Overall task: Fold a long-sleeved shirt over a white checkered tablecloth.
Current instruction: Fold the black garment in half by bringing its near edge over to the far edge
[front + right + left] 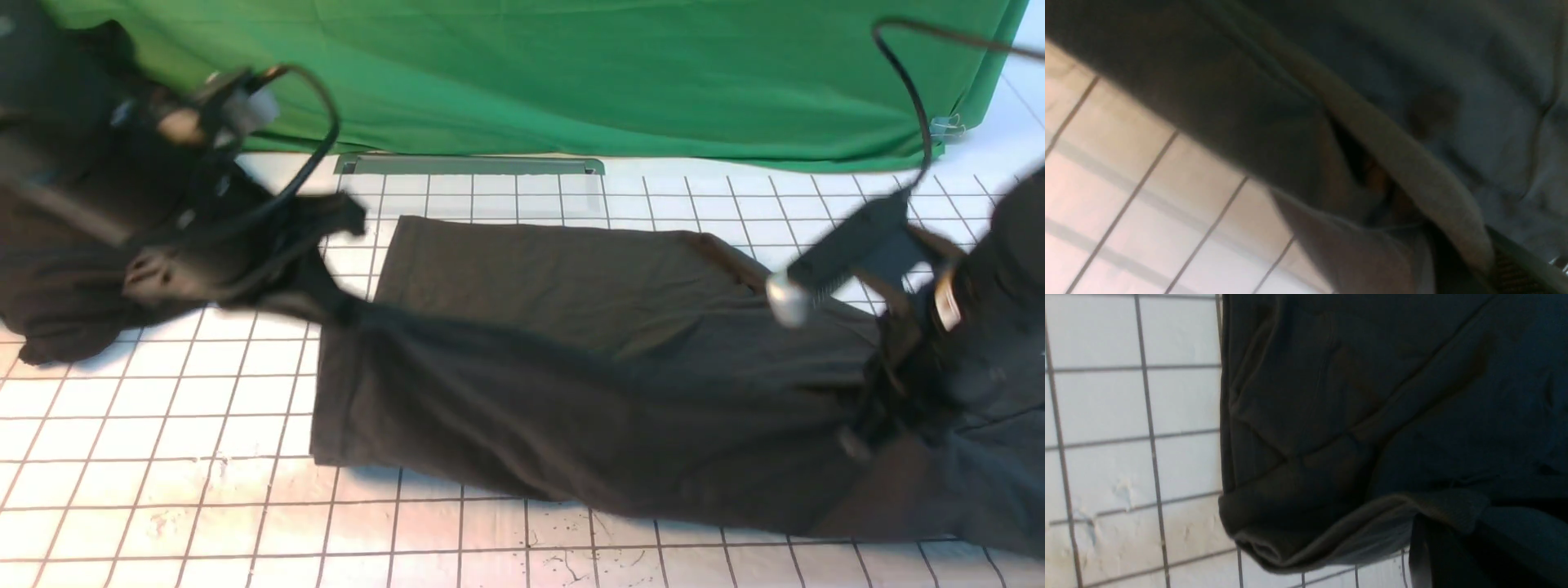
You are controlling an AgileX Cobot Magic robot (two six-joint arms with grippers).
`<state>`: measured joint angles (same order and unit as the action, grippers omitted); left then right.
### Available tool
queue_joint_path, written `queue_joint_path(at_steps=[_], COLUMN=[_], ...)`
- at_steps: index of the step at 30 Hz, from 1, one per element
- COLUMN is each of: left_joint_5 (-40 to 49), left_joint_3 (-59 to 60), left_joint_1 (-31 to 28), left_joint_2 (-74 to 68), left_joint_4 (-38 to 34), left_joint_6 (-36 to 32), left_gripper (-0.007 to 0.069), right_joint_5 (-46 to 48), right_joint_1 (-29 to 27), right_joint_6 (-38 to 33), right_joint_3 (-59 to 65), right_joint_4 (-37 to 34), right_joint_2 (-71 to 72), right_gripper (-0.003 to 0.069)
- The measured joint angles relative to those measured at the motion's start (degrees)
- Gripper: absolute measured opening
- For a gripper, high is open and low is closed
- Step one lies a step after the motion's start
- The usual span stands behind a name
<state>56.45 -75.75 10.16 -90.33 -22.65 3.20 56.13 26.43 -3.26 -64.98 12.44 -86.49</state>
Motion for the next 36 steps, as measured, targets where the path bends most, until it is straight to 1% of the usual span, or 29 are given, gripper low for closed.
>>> queue_joint_path(at_steps=[2, 7, 12, 17, 22, 25, 30, 36], left_joint_5=[0.31, 1.24, 1.47, 1.66, -0.7, -3.0, -6.46, -10.67], left_joint_3=[-2.23, -12.93, -20.23, -27.56, -30.09, -30.44, -30.74, -31.81], left_joint_1=[0.0, 0.0, -0.21, -2.55, -4.7, -5.27, -5.27, -5.27], left_joint_2=[-1.92, -10.83, -17.17, -24.44, -28.89, -32.36, -35.97, -37.05], left_joint_4=[0.0, 0.46, 1.32, 1.38, 0.89, -1.21, -2.19, -2.65], left_joint_6=[0.0, 2.05, 4.9, 8.55, 9.74, 9.89, 9.89, 9.89], left_gripper=[0.0016, 0.0016, 0.0016, 0.0016, 0.0016, 0.0016, 0.0016, 0.0016], right_joint_5=[-0.07, -0.21, -0.21, -0.21, -0.34, -1.25, -5.48, -10.35], right_joint_1=[-0.81, -3.6, -4.29, -4.83, -5.67, -6.66, -7.83, -8.7], right_joint_6=[-0.19, -2.41, -3.06, -3.58, -3.58, -3.63, -3.63, -3.56], right_joint_3=[-1.87, -12.43, -19.86, -27.64, -32.55, -35.31, -36.95, -37.18], right_joint_4=[0.0, 0.0, 0.12, 0.24, 0.29, 0.24, 0.18, 0.18], right_joint_2=[-1.49, -9.93, -16.42, -23.79, -28.71, -31.76, -35.12, -37.44], right_gripper=[0.0032, 0.0032, 0.0032, 0.0032, 0.0032, 0.0032, 0.0032, 0.0033])
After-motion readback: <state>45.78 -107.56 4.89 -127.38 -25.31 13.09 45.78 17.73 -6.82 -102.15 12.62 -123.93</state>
